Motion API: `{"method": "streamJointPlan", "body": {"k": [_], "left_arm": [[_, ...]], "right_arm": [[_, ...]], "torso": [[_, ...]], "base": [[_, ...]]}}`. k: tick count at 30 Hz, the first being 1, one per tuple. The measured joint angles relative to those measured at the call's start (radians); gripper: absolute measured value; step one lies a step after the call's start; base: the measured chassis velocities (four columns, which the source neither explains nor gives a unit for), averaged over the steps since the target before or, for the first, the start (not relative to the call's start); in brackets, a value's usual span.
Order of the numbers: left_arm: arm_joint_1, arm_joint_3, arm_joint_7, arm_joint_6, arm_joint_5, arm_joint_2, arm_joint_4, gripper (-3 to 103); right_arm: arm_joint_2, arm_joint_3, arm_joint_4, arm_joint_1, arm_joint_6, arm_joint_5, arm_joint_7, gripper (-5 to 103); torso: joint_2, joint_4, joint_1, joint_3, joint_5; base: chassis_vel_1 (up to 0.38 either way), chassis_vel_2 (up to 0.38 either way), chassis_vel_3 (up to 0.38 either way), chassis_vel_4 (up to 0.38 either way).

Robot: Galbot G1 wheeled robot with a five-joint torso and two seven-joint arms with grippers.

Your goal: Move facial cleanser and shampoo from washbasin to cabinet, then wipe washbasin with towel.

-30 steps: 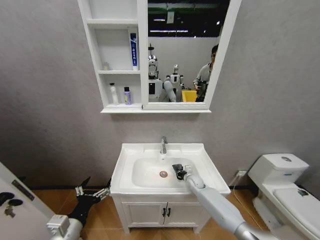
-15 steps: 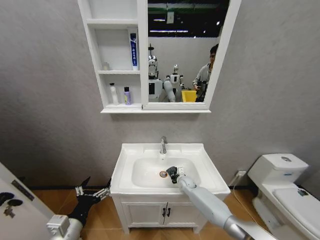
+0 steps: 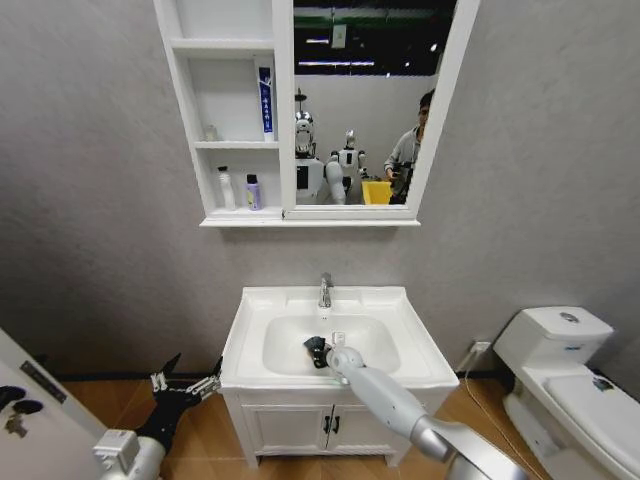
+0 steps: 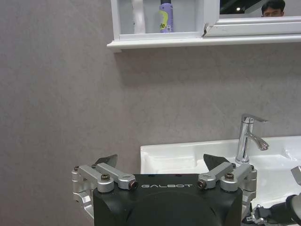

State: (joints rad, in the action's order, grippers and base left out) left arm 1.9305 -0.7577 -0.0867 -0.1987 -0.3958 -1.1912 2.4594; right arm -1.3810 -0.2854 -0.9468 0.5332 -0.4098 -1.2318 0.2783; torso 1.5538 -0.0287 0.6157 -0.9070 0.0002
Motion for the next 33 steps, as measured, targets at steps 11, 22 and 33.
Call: {"method": "streamJointPlan", "body": {"k": [11,22,33], "left_arm": [[0.0,0.0,0.0,0.0,0.0,0.0,0.0,100],[0.0,0.0,0.0,0.0,0.0,0.0,0.0,100],[0.0,0.0,0.0,0.0,0.0,0.0,0.0,100]], "right_arm": [[0.006,0.083,0.065,0.035,0.116,0.226,-0.032,3],[0.078,0.129,0.017,0.076,0.109,0.357,-0.014,3],[-0.043,0.097,0.03,0.04,0.049,0.098,-0.013,3]], "torso": [[0.0,-0.0005,0.0,0.0,0.0],[0.0,-0.0007,0.0,0.001,-0.0008],[0.0,0.0,0.0,0.0,0.0]], "base": [[0.0,0.0,0.0,0.0],[0.0,0.0,0.0,0.0],[0.0,0.0,0.0,0.0]]}}
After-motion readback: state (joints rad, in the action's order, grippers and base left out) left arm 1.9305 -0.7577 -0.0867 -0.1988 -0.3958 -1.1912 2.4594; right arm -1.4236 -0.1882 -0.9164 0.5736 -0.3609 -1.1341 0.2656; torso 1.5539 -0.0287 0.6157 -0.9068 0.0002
